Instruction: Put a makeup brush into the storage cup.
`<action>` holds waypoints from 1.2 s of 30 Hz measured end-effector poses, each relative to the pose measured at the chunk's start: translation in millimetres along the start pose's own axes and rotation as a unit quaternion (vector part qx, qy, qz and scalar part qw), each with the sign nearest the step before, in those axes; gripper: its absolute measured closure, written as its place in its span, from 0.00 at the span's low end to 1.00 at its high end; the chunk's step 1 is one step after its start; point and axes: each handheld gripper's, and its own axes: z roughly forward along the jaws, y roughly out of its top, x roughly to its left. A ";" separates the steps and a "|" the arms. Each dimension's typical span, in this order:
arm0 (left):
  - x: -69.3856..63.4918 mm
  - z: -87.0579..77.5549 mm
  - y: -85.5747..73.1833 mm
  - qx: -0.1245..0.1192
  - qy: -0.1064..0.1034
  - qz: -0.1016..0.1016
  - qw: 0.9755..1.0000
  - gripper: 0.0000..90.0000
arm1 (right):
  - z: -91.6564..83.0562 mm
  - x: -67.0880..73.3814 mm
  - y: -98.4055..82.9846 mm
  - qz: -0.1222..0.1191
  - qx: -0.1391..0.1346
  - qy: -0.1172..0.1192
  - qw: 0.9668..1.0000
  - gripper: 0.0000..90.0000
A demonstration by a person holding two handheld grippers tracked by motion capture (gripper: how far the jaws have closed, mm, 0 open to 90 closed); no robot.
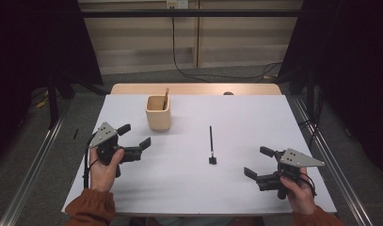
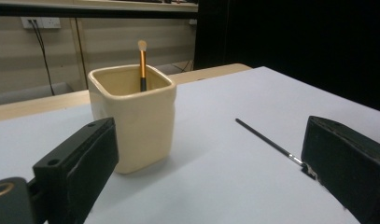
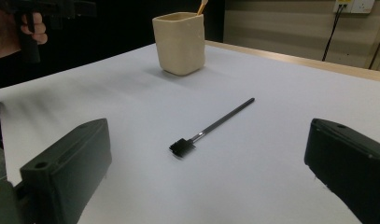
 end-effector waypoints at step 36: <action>-18.0 -38.4 -33.5 -0.014 0.006 -0.011 1.000 0.03 | -6.1 0.8 -1.3 -0.002 0.000 -0.013 1.000 0.00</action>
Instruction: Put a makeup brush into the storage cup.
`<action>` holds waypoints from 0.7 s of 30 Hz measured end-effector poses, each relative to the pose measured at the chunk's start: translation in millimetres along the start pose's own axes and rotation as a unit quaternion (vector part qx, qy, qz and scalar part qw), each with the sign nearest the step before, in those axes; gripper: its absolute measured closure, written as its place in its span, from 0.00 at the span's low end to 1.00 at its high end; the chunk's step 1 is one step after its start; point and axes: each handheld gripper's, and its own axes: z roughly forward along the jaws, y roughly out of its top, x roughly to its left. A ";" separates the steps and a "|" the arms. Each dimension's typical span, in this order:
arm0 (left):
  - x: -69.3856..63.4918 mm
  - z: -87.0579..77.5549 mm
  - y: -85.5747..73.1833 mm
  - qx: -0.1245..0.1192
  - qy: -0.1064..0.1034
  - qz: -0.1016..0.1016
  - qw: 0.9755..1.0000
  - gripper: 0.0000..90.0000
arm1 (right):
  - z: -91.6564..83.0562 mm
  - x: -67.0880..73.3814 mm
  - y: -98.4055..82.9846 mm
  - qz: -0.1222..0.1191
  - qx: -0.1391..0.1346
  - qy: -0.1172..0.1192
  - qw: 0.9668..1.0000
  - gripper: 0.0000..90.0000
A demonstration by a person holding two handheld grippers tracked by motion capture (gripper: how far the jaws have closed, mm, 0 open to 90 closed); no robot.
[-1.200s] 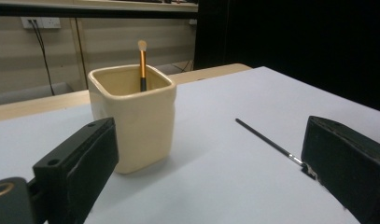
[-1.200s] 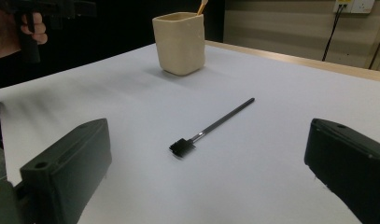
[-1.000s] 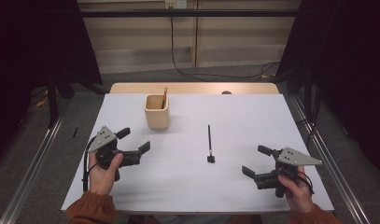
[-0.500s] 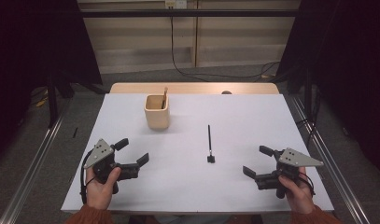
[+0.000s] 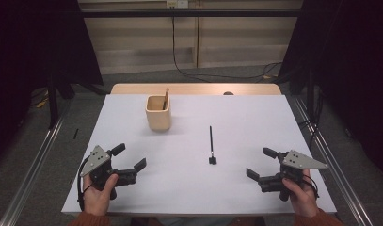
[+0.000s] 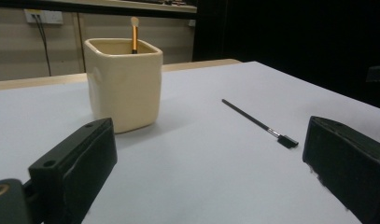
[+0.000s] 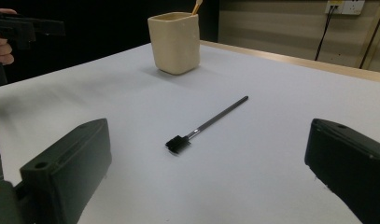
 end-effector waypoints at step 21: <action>-5.2 -11.4 -3.7 0.001 0.006 0.004 1.000 0.03 | 26.2 -6.1 20.2 -0.005 -0.007 -0.006 1.000 0.01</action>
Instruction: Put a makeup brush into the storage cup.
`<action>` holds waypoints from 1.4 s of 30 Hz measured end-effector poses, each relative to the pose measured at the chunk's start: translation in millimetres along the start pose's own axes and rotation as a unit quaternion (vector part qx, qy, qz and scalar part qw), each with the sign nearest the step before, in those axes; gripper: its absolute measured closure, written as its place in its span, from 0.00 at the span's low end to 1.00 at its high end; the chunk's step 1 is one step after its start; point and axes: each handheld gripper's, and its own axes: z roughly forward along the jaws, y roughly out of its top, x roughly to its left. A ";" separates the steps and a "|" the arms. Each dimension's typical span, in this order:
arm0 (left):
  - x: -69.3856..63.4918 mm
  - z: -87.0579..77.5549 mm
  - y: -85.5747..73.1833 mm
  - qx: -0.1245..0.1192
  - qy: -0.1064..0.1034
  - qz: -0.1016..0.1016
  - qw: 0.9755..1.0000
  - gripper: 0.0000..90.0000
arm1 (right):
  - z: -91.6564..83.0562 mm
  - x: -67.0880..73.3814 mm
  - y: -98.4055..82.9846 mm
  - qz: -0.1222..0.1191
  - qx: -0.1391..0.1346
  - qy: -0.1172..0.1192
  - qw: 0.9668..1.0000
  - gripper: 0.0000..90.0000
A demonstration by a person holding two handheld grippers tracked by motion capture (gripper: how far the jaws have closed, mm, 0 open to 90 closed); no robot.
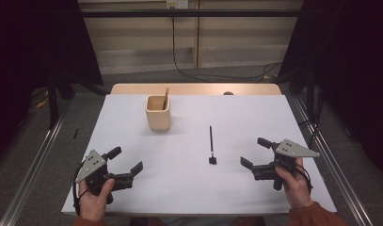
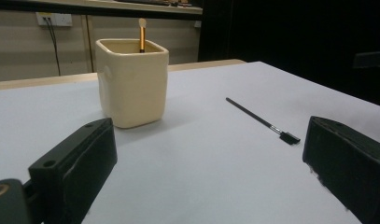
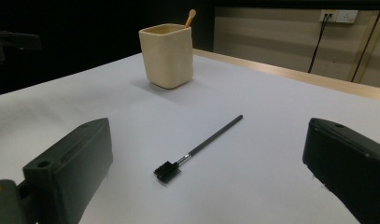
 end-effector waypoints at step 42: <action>-1.6 7.0 0.6 0.003 -0.012 0.008 1.000 0.03 | 96.0 -24.5 59.2 -0.013 0.077 0.021 0.997 0.04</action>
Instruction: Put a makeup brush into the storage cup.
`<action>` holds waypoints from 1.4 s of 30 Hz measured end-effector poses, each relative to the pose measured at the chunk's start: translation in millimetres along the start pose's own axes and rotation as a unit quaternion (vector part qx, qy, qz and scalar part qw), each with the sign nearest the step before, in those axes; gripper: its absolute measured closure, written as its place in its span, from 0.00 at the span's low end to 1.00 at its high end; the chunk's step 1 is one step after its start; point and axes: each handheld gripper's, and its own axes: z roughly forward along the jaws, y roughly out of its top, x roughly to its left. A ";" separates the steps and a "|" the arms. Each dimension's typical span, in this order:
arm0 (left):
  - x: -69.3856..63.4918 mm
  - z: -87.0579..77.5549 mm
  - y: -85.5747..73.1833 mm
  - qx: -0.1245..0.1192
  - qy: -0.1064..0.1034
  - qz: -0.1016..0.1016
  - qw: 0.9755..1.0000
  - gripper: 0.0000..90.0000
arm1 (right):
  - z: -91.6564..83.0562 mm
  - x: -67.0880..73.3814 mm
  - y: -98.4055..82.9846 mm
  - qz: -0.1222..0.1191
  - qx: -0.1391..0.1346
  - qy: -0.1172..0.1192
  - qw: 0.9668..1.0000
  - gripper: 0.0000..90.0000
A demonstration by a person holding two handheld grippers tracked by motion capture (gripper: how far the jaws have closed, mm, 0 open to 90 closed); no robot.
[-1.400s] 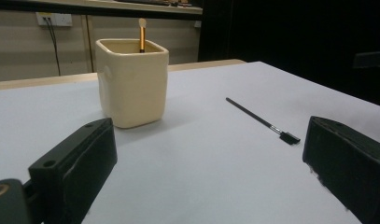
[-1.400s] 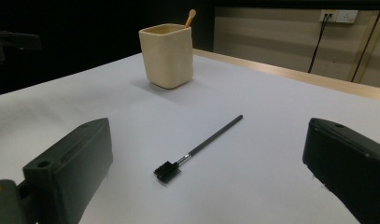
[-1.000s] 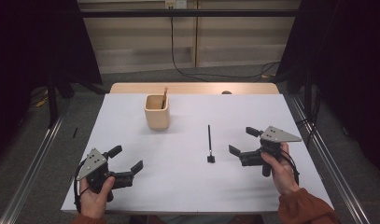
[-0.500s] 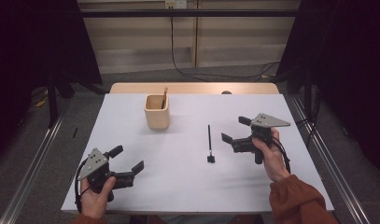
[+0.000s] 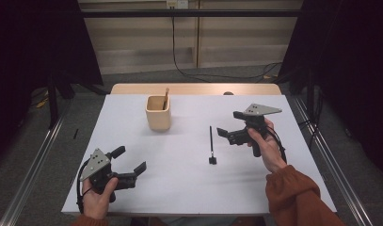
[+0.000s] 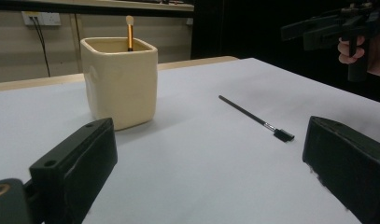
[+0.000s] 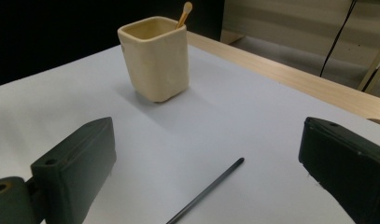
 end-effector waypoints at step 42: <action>4.2 -4.5 -0.1 -0.004 0.006 -0.004 1.000 0.03 | 27.7 -4.7 2.6 0.003 0.362 0.074 0.929 0.04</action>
